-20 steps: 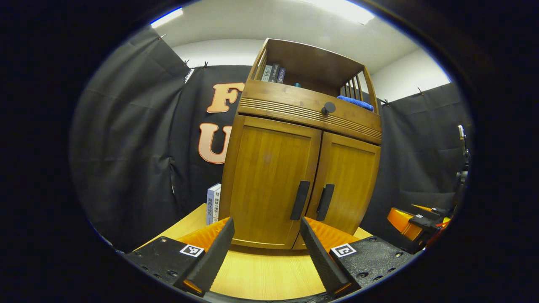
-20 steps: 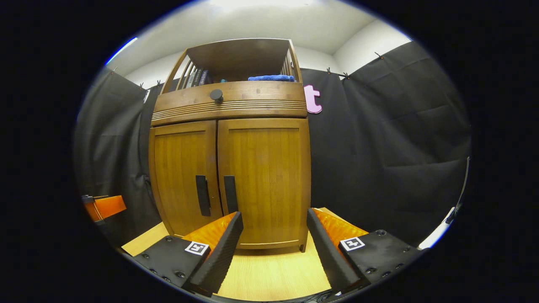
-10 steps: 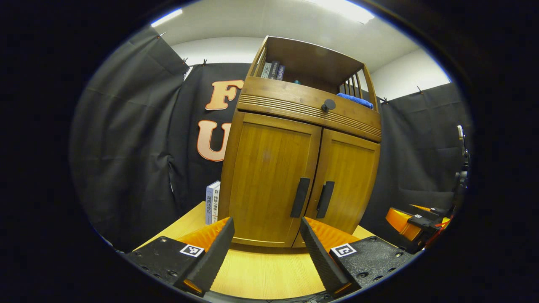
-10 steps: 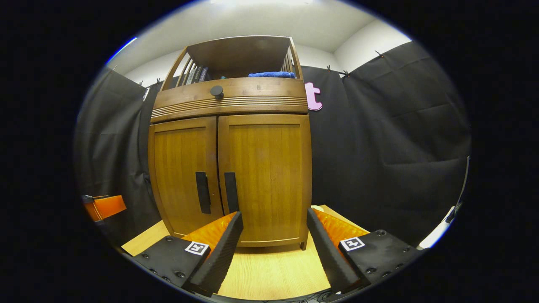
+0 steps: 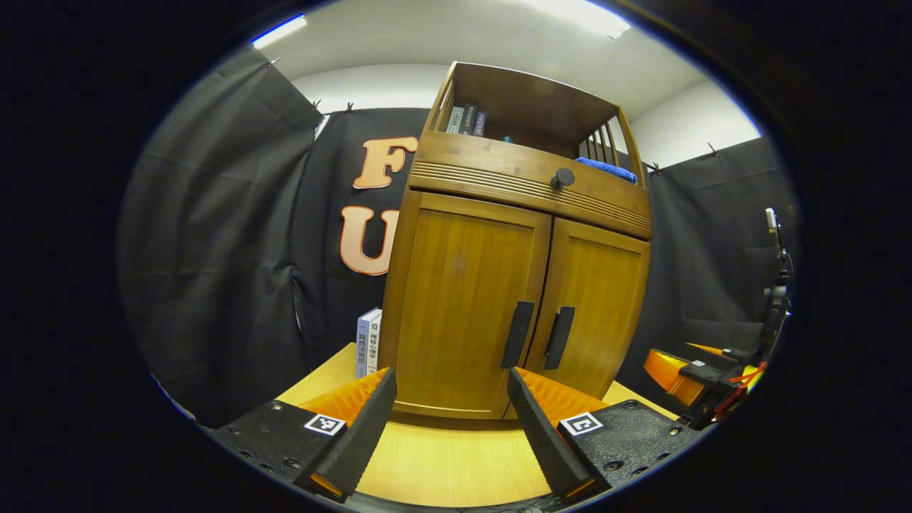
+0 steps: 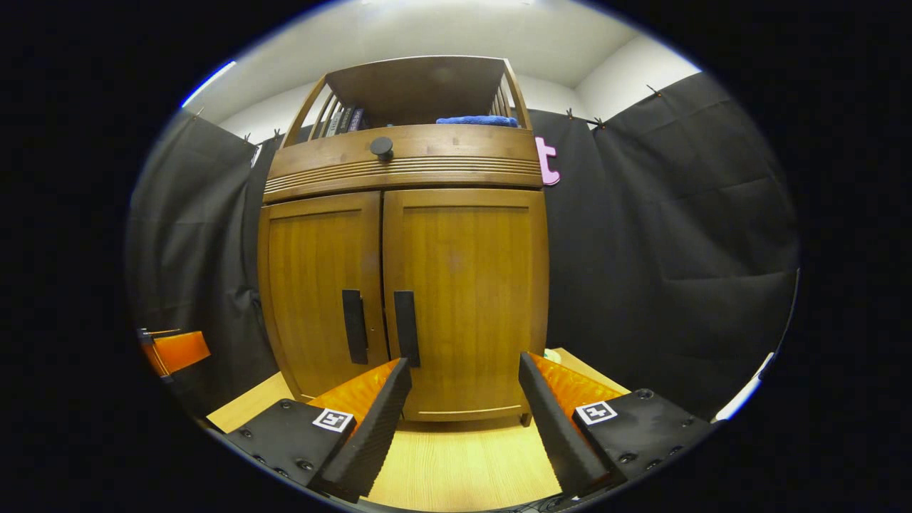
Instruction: Open the right door of the double-door shoe cabinet with the right hand, and open the left door with the left hand.
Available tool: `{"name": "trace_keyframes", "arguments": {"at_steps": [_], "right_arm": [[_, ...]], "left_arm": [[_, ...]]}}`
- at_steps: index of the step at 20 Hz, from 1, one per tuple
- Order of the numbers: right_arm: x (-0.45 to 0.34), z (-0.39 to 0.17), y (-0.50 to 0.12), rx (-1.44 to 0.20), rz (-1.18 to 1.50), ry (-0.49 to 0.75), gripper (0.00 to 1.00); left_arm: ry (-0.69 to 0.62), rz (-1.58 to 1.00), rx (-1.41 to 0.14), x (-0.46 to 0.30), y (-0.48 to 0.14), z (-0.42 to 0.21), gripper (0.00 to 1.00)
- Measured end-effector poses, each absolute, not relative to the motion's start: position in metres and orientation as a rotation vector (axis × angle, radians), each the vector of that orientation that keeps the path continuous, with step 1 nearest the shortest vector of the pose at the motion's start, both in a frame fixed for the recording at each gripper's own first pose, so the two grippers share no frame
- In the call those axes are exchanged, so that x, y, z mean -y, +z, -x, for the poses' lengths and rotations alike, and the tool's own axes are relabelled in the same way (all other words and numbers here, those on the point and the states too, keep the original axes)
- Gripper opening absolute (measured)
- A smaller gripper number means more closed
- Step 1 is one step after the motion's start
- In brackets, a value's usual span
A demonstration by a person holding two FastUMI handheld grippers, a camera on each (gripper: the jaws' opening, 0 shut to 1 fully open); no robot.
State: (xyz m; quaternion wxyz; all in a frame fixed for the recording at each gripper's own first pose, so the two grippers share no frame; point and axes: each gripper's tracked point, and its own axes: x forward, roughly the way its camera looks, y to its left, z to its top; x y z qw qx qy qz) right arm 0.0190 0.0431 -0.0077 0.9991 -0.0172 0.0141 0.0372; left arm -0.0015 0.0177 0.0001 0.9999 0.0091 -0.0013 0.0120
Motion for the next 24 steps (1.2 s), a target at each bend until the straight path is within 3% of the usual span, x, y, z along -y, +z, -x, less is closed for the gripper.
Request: {"name": "trace_keyframes", "arguments": {"at_steps": [4,11,12,13,14,15,16,17,18,24], "right_arm": [[-0.062,-0.045,-0.007,-0.025,0.042,0.11,0.98],[-0.099,-0.094,-0.015,-0.028,0.073,0.157,0.98],[-0.103,-0.102,-0.019,-0.036,0.072,0.159,0.89],[-0.107,-0.111,-0.02,-0.044,0.074,0.159,0.98],[-0.111,-0.12,-0.023,-0.047,0.075,0.162,0.92],[-0.114,-0.129,-0.023,-0.047,0.08,0.163,0.99],[-0.118,-0.136,-0.025,-0.047,0.089,0.162,1.0],[-0.12,-0.145,-0.027,-0.045,0.099,0.162,1.0],[-0.123,-0.151,-0.029,-0.044,0.107,0.163,0.93],[-0.135,-0.188,-0.033,-0.039,0.117,0.158,0.93]], "left_arm": [[0.044,-0.029,-0.009,-0.027,-0.003,0.004,0.95],[0.069,-0.036,-0.012,-0.043,-0.003,0.007,0.92],[0.073,-0.037,-0.013,-0.046,-0.003,0.007,0.92],[0.077,-0.036,-0.015,-0.048,-0.004,0.007,0.95],[0.086,-0.035,-0.016,-0.052,-0.004,0.008,0.92],[0.099,-0.034,-0.013,-0.057,-0.004,0.009,0.92],[0.112,-0.033,-0.01,-0.061,-0.002,0.01,0.95],[0.123,-0.034,-0.01,-0.066,-0.002,0.01,0.95],[0.135,-0.036,-0.014,-0.07,-0.003,0.011,0.95],[0.214,-0.044,-0.025,-0.1,-0.006,0.019,0.95]]}}
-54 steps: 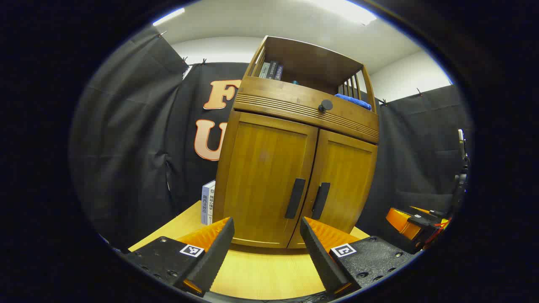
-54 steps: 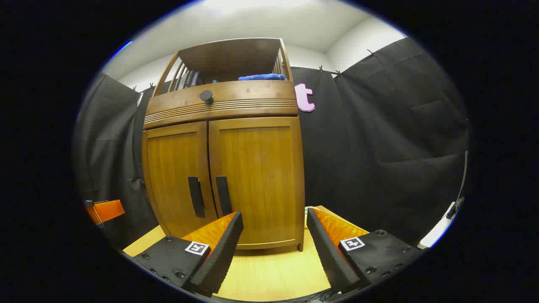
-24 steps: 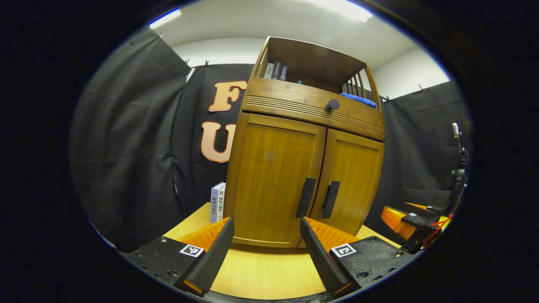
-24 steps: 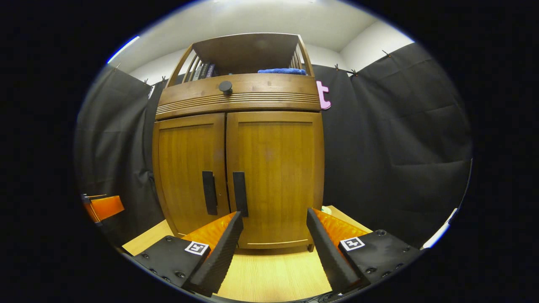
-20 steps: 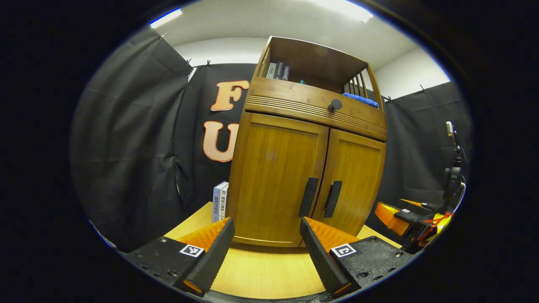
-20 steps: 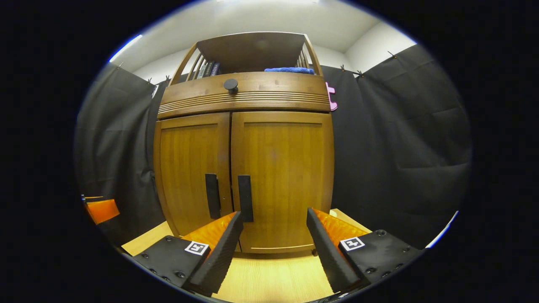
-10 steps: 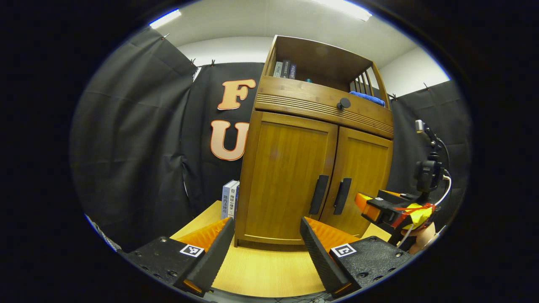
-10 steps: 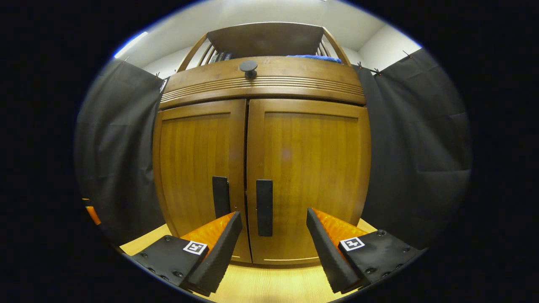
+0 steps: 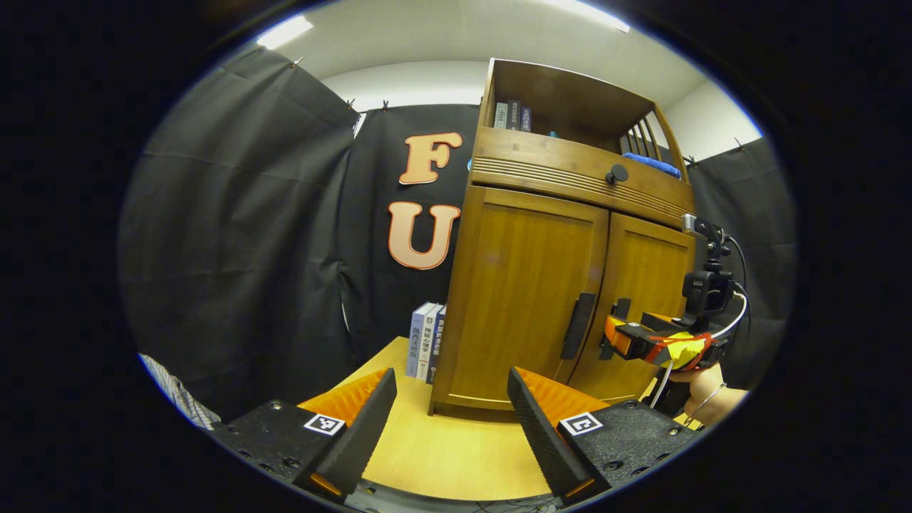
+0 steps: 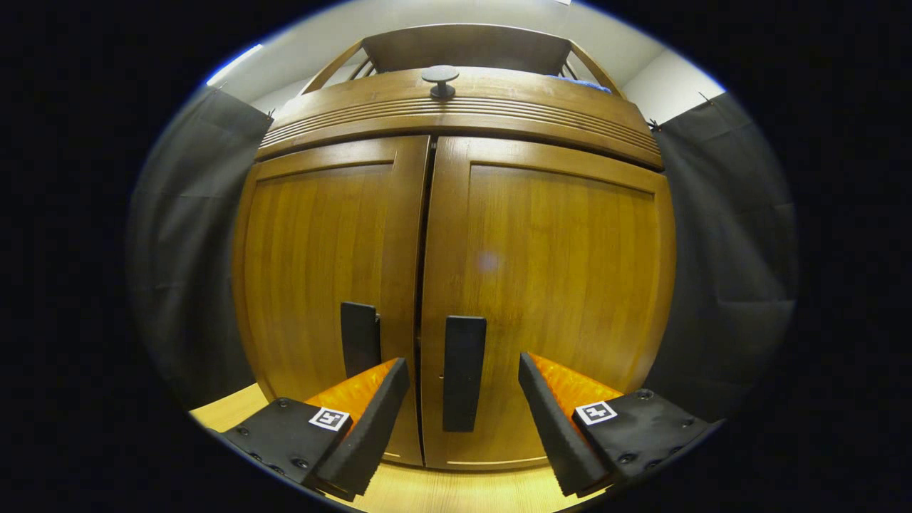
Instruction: Open the right door of the double-door shoe cabinet with the right hand, and open the left door with the left hand.
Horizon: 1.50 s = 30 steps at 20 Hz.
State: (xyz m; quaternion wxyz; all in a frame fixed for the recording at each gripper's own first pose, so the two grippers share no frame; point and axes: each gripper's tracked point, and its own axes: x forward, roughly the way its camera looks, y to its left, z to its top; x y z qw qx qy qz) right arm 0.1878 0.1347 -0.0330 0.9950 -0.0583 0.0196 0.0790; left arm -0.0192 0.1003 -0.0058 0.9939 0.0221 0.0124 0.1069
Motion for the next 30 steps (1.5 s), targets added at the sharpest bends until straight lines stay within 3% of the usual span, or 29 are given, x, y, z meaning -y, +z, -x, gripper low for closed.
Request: {"name": "trace_keyframes", "arguments": {"at_steps": [5,10,11,12,16,19,22,23,24,26,28,30], "right_arm": [[-0.141,-0.211,-0.05,-0.082,0.108,0.159,0.96],[-0.147,-0.217,-0.057,-0.089,0.127,0.163,0.67],[-0.147,-0.217,-0.058,-0.09,0.131,0.161,0.78],[-0.148,-0.218,-0.059,-0.094,0.134,0.161,0.78],[-0.134,-0.225,-0.061,-0.103,0.124,0.123,0.51],[-0.135,-0.226,-0.067,-0.103,0.092,0.128,0.44],[-0.135,-0.23,-0.07,-0.116,0.095,0.117,0.36],[-0.134,-0.226,-0.07,-0.117,0.103,0.116,0.3],[-0.134,-0.226,-0.07,-0.12,0.098,0.114,0.42],[-0.134,-0.224,-0.069,-0.13,0.097,0.118,0.32],[-0.132,-0.219,-0.067,-0.141,0.101,0.115,0.36],[-0.131,-0.215,-0.063,-0.144,0.092,0.126,0.32]], "left_arm": [[0.263,-0.047,-0.022,-0.117,-0.005,0.025,0.95],[0.293,-0.038,-0.018,-0.129,-0.003,0.028,0.95],[0.293,-0.037,-0.019,-0.13,-0.004,0.028,0.95],[0.294,-0.036,-0.019,-0.13,-0.005,0.029,0.95],[0.293,-0.035,-0.01,-0.129,-0.002,0.032,0.95],[0.301,-0.036,-0.012,-0.133,-0.003,0.037,0.92],[0.311,-0.031,-0.013,-0.136,-0.002,0.045,0.95],[0.311,-0.029,-0.01,-0.136,-0.001,0.048,0.95],[0.312,-0.028,-0.007,-0.136,0.0,0.051,0.95],[0.311,-0.028,-0.004,-0.135,0.002,0.057,0.95],[0.308,-0.022,-0.005,-0.133,0.002,0.062,0.95],[0.303,-0.011,-0.005,-0.13,0.001,0.069,0.92]]}}
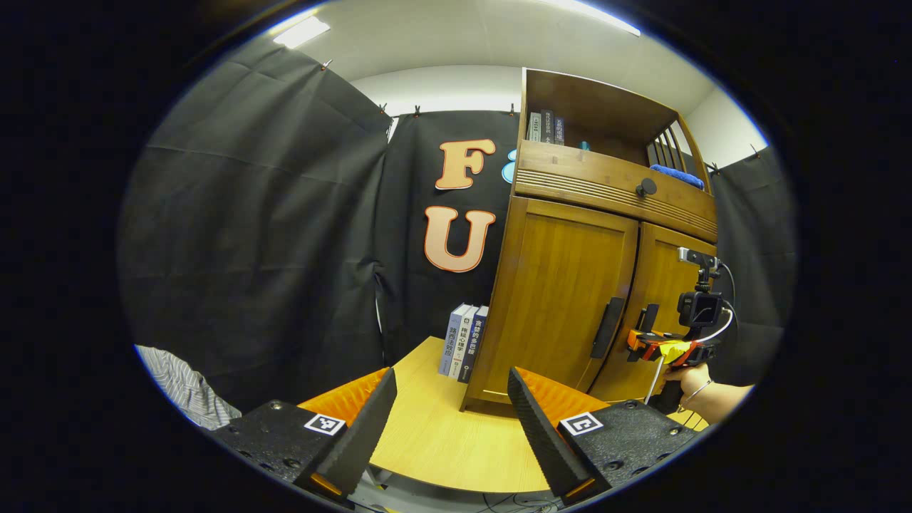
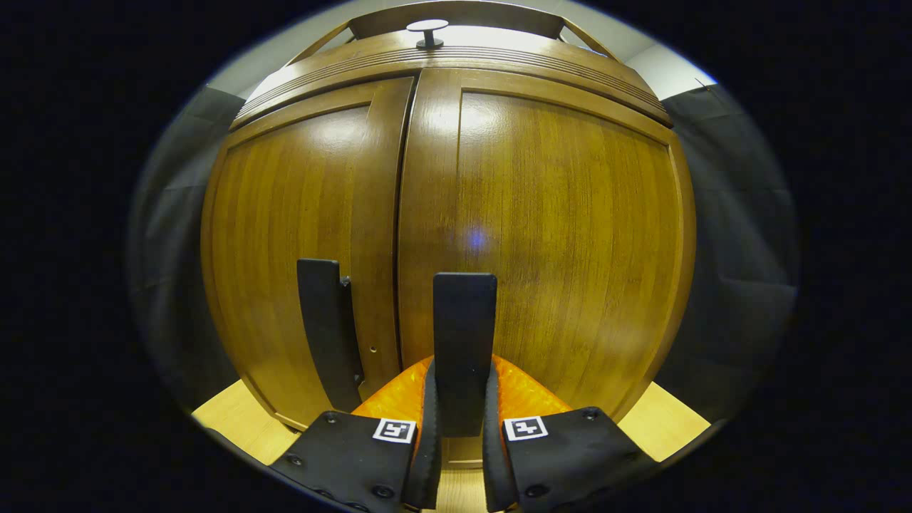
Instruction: Open the right door of the double-door shoe cabinet with the right hand, and open the left door with the left hand.
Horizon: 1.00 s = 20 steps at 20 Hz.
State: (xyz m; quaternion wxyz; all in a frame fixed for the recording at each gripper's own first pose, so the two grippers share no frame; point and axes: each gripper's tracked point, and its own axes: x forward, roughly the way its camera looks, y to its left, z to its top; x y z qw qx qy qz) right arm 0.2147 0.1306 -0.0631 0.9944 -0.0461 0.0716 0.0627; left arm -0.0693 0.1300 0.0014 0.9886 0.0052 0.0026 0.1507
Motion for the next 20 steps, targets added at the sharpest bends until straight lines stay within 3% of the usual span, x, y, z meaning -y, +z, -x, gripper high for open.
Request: {"name": "trace_keyframes", "arguments": {"at_steps": [2,3,4,10,12,13,14,20], "right_arm": [[-0.127,-0.206,-0.059,-0.143,0.083,0.134,0.32],[-0.123,-0.2,-0.059,-0.141,0.071,0.131,0.32],[-0.121,-0.192,-0.055,-0.134,0.073,0.127,0.24],[-0.111,-0.176,-0.052,-0.138,0.06,0.118,0.27],[-0.106,-0.17,-0.05,-0.13,0.058,0.113,0.23],[-0.104,-0.167,-0.05,-0.128,0.056,0.109,0.27],[-0.103,-0.167,-0.05,-0.126,0.053,0.105,0.23],[-0.089,-0.151,-0.048,-0.12,0.037,0.07,0.27]], "left_arm": [[0.297,-0.008,-0.006,-0.129,0.002,0.069,0.95],[0.293,-0.009,-0.007,-0.128,0.002,0.07,0.92],[0.289,-0.01,-0.01,-0.127,0.002,0.07,0.92],[0.236,-0.025,-0.01,-0.11,0.002,0.07,0.95],[0.22,-0.034,-0.013,-0.106,0.002,0.069,0.92],[0.212,-0.035,-0.02,-0.104,-0.001,0.068,0.92],[0.205,-0.035,-0.026,-0.101,-0.002,0.067,0.92],[0.186,-0.04,-0.037,-0.094,-0.005,0.065,0.92]]}}
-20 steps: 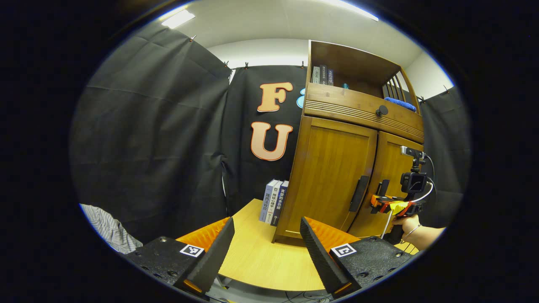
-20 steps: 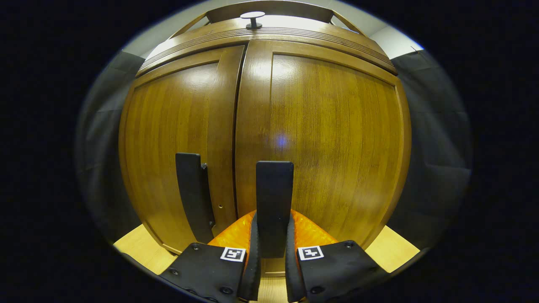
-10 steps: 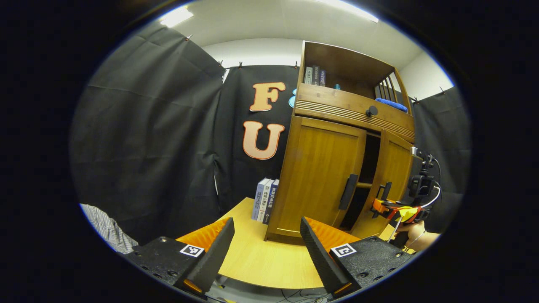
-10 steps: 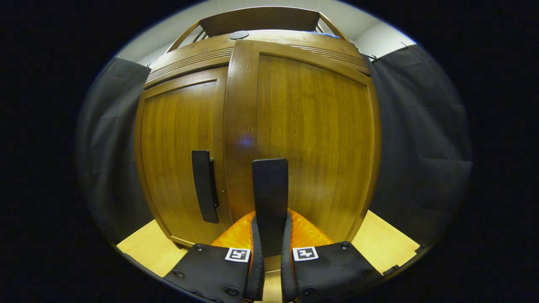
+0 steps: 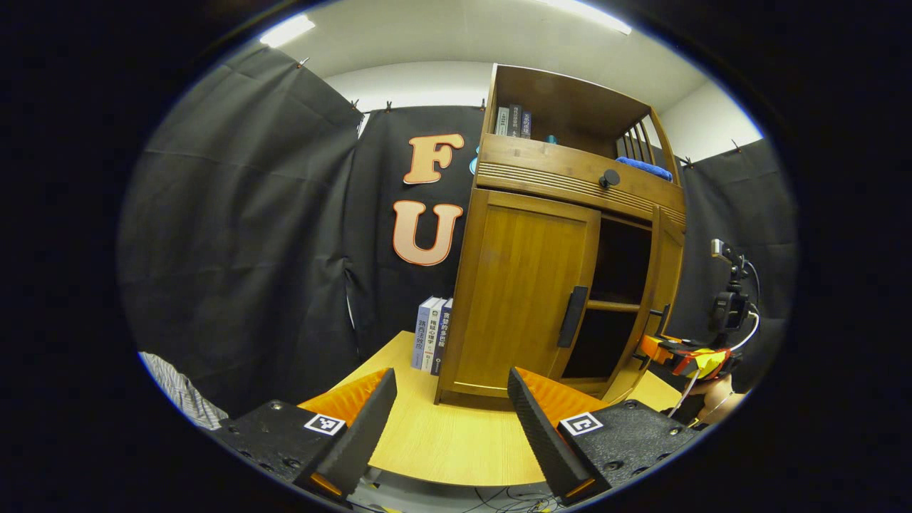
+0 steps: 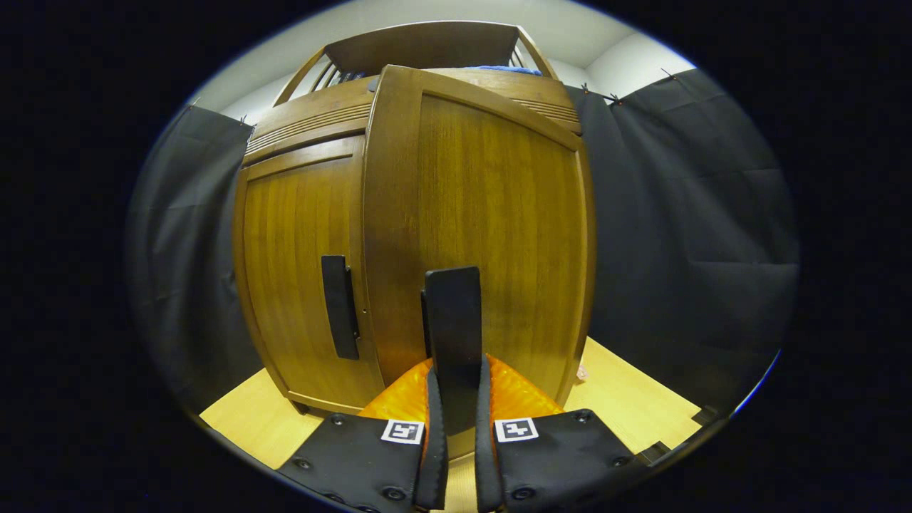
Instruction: Open the right door of the double-door shoe cabinet with the right hand, and open the left door with the left hand.
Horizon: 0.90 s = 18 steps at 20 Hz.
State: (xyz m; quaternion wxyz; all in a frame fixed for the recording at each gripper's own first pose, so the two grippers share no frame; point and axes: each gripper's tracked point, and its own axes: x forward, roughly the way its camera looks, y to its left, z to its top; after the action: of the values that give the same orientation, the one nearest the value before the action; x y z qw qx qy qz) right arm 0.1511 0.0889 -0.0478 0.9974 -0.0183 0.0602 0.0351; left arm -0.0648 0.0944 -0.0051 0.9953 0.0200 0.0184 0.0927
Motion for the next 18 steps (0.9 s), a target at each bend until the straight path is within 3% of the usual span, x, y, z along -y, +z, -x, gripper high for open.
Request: {"name": "trace_keyframes", "arguments": {"at_steps": [6,7,15,16,17,18], "right_arm": [[-0.073,-0.137,-0.046,-0.121,0.029,0.041,0.23],[-0.069,-0.134,-0.046,-0.125,0.027,0.031,0.19],[-0.027,-0.108,-0.042,-0.142,0.035,-0.077,0.22],[-0.023,-0.108,-0.039,-0.132,0.026,-0.095,0.16],[-0.017,-0.106,-0.041,-0.138,0.028,-0.106,0.16],[-0.014,-0.105,-0.04,-0.134,0.032,-0.113,0.07]], "left_arm": [[0.155,-0.028,-0.038,-0.085,-0.007,0.06,0.95],[0.151,-0.029,-0.037,-0.083,-0.007,0.059,0.92],[0.136,-0.026,-0.033,-0.076,-0.006,0.052,0.95],[0.129,-0.026,-0.035,-0.073,-0.007,0.05,0.95],[0.122,-0.027,-0.035,-0.07,-0.007,0.049,0.98],[0.115,-0.029,-0.035,-0.067,-0.007,0.049,0.98]]}}
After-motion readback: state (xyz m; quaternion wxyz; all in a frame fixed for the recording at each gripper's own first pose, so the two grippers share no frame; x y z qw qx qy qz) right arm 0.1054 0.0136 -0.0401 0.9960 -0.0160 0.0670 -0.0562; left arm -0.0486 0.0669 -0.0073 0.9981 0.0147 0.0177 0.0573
